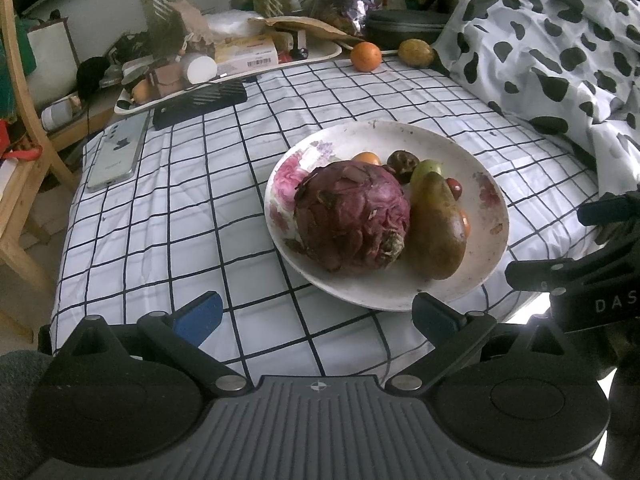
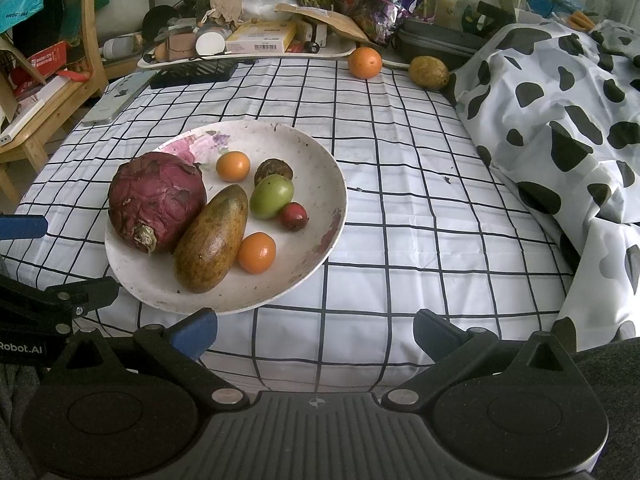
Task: Organize fruits
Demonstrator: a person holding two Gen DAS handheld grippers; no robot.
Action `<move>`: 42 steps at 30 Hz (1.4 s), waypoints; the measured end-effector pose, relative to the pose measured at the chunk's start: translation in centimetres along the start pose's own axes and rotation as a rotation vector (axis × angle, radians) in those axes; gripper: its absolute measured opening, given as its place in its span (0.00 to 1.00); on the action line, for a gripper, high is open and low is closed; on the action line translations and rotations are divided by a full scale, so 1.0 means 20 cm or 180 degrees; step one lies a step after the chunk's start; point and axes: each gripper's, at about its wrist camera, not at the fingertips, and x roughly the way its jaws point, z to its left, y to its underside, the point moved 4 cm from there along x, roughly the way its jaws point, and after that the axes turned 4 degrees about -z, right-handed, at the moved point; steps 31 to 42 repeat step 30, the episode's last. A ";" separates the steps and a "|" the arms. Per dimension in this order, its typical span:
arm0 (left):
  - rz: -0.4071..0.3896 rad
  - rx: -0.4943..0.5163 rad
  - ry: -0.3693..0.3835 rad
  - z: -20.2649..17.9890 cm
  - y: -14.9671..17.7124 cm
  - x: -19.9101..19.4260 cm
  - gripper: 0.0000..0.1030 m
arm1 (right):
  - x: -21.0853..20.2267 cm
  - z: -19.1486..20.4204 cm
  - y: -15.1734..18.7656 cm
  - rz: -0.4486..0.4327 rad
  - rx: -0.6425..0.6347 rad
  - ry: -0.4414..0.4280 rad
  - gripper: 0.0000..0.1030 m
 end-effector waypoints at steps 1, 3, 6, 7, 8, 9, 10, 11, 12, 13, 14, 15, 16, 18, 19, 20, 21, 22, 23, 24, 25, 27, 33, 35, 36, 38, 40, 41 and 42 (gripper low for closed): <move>-0.0003 0.0001 -0.0001 0.00 0.00 0.00 1.00 | 0.00 0.00 0.00 0.0001 0.0000 0.0001 1.00; -0.0007 0.0006 0.0001 0.00 0.00 0.00 1.00 | 0.00 0.00 0.00 -0.0002 -0.0001 0.0000 1.00; -0.0016 0.0020 0.0000 0.00 0.00 0.00 1.00 | 0.00 0.00 0.00 -0.0001 -0.0001 0.0000 1.00; -0.0019 0.0020 -0.0003 0.00 0.00 0.00 1.00 | 0.00 0.00 0.00 -0.0002 -0.0001 0.0000 1.00; -0.0021 0.0016 -0.0002 0.00 0.00 -0.01 1.00 | 0.00 0.00 0.00 -0.0002 -0.0001 0.0000 1.00; -0.0021 0.0013 -0.0001 0.00 0.00 -0.01 1.00 | 0.00 0.00 0.00 -0.0001 -0.0001 0.0000 1.00; -0.0021 0.0008 -0.0001 0.00 0.00 -0.01 1.00 | 0.00 0.00 0.00 0.0000 0.0000 0.0000 1.00; -0.0022 0.0006 -0.0001 0.00 0.00 -0.01 1.00 | 0.00 0.00 0.00 -0.0002 0.0001 0.0001 1.00; -0.0023 0.0006 -0.0002 0.00 0.00 -0.01 1.00 | 0.00 0.00 0.00 -0.0003 0.0001 0.0000 1.00; -0.0025 0.0007 -0.0002 0.00 0.00 -0.01 1.00 | 0.00 0.00 0.00 -0.0003 0.0001 0.0000 1.00; -0.0023 0.0008 -0.0002 0.00 0.00 -0.01 1.00 | 0.00 0.00 0.00 -0.0002 0.0000 0.0001 1.00; -0.0022 0.0008 -0.0002 0.00 0.00 -0.01 1.00 | 0.00 0.00 0.00 -0.0002 -0.0001 0.0000 1.00; -0.0022 0.0007 -0.0002 0.00 0.00 -0.01 1.00 | 0.00 0.00 0.00 -0.0002 -0.0001 0.0000 1.00; -0.0023 0.0006 -0.0002 0.00 0.00 -0.01 1.00 | 0.00 0.00 0.00 -0.0004 0.0001 0.0000 1.00; -0.0023 0.0006 -0.0001 0.00 0.00 -0.01 1.00 | 0.00 0.00 0.00 -0.0004 0.0003 0.0001 1.00; -0.0022 0.0008 -0.0001 0.00 0.00 0.00 1.00 | 0.00 0.00 0.00 -0.0002 0.0002 0.0001 1.00; -0.0019 0.0008 -0.0004 0.00 0.00 0.00 1.00 | 0.00 0.00 0.00 -0.0002 0.0002 0.0002 1.00; -0.0015 0.0008 -0.0006 0.00 0.00 0.00 1.00 | 0.00 0.00 0.00 -0.0004 0.0000 0.0001 1.00; -0.0011 0.0007 -0.0010 0.00 0.00 0.00 1.00 | 0.00 0.00 0.00 -0.0004 -0.0001 0.0001 1.00; -0.0007 0.0006 -0.0015 0.00 0.00 0.00 1.00 | 0.00 0.00 0.00 -0.0004 -0.0001 0.0001 1.00; -0.0003 0.0005 -0.0018 0.00 0.00 0.00 1.00 | 0.00 0.00 0.00 -0.0004 -0.0001 0.0002 1.00; -0.0003 0.0004 -0.0022 0.01 0.00 0.00 1.00 | 0.00 0.00 0.00 -0.0006 -0.0001 0.0002 1.00; -0.0001 0.0015 -0.0023 0.00 0.00 0.00 1.00 | 0.00 0.00 0.00 -0.0005 0.0000 0.0002 1.00; -0.0001 0.0015 -0.0023 0.00 0.00 0.00 1.00 | 0.00 0.00 0.00 -0.0005 0.0000 0.0002 1.00; -0.0001 0.0015 -0.0023 0.00 0.00 0.00 1.00 | 0.00 0.00 0.00 -0.0005 0.0000 0.0002 1.00; -0.0001 0.0015 -0.0023 0.00 0.00 0.00 1.00 | 0.00 0.00 0.00 -0.0005 0.0000 0.0002 1.00; -0.0001 0.0015 -0.0023 0.00 0.00 0.00 1.00 | 0.00 0.00 0.00 -0.0005 0.0000 0.0002 1.00; -0.0001 0.0015 -0.0023 0.00 0.00 0.00 1.00 | 0.00 0.00 0.00 -0.0005 0.0000 0.0002 1.00; -0.0001 0.0015 -0.0023 0.00 0.00 0.00 1.00 | 0.00 0.00 0.00 -0.0005 0.0000 0.0002 1.00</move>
